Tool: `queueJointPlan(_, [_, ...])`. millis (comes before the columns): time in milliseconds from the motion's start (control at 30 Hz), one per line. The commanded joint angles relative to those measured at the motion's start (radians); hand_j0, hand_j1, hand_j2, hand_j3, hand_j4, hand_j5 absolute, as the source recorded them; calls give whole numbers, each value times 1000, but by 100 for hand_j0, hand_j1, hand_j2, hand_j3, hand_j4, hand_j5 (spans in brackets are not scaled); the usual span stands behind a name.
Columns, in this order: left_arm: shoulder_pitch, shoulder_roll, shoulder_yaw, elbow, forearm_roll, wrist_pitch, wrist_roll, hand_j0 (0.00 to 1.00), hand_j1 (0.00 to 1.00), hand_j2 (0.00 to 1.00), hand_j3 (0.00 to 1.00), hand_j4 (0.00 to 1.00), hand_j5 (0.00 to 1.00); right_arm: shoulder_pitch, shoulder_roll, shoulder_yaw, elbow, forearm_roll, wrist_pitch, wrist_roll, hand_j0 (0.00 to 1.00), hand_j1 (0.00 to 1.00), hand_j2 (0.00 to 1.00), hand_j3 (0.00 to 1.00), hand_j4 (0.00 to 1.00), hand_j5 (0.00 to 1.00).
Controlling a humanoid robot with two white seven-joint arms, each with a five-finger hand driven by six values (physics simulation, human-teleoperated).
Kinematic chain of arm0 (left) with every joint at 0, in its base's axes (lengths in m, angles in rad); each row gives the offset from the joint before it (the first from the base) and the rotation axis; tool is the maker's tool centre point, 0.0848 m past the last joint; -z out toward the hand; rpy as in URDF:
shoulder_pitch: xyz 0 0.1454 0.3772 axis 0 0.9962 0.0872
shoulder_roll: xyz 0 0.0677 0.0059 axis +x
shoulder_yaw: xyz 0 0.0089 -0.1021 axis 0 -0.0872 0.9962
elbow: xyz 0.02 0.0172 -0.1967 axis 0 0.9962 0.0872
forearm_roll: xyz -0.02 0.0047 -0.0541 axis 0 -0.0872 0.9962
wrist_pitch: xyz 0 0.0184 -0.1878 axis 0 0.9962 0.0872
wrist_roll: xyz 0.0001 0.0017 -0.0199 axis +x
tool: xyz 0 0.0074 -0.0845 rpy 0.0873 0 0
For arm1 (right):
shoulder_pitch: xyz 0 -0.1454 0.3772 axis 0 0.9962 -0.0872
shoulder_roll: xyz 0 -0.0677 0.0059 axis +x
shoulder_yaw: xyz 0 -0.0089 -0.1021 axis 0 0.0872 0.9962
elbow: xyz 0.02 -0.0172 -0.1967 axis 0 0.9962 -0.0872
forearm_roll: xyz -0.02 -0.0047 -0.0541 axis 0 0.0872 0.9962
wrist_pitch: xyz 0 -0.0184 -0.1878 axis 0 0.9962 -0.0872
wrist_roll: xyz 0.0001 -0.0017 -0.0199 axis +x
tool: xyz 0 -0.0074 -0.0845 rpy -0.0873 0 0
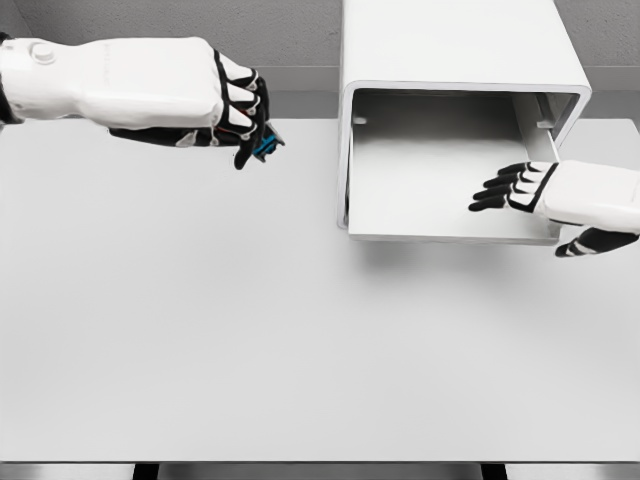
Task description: Slide open multi-storey tabletop storage cabinets and put open load switch and slide close multi-storey tabletop storage cabinets
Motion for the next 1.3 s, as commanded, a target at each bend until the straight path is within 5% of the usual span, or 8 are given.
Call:
queueJointPlan(0, [-2, -69, 1, 0, 6, 5, -2, 33, 33, 33, 33, 33, 33, 2, -11, -46, 0, -37, 3, -1, 100, 100, 100, 100, 100, 100])
queueJointPlan(200, [-51, -177, -4, 2, -5, 5, -3, 33, 33, 33, 33, 33, 33, 86, -54, -169, 0, -152, 3, -1, 100, 100, 100, 100, 100, 100])
queueJointPlan(400, [-46, -402, -43, 24, -154, 5, -8, 34, 34, 34, 34, 34, 34, 209, -57, -359, 0, -198, 3, -1, 100, 100, 100, 100, 100, 100])
queueJointPlan(567, [-69, -592, -102, 219, -290, 5, -8, 34, 34, 34, 34, 34, 34, 433, -44, -638, 1, -224, 3, -1, 100, 100, 100, 100, 100, 100])
queueJointPlan(800, [-72, -601, -105, 282, -350, 5, -8, 37, 37, 37, 37, 37, 37, 744, 77, -963, 1, -224, 3, -1, 80, 80, 80, 80, 80, 80])
queueJointPlan(900, [-72, -598, -105, 307, -361, 5, -8, 42, 42, 42, 42, 42, 42, 818, 126, -956, 1, -218, 3, -1, 55, 55, 55, 55, 55, 55])
queueJointPlan(1000, [-72, -595, -105, 350, -391, 5, -8, 47, 47, 47, 47, 47, 47, 891, 158, -937, 3, -177, 3, -1, 50, 50, 50, 50, 50, 50])
queueJointPlan(1267, [-71, -600, -102, 370, -387, 5, -8, 96, 96, 96, 96, 96, 96, 868, 166, -724, 0, -48, 3, -1, 48, 48, 48, 48, 48, 48])
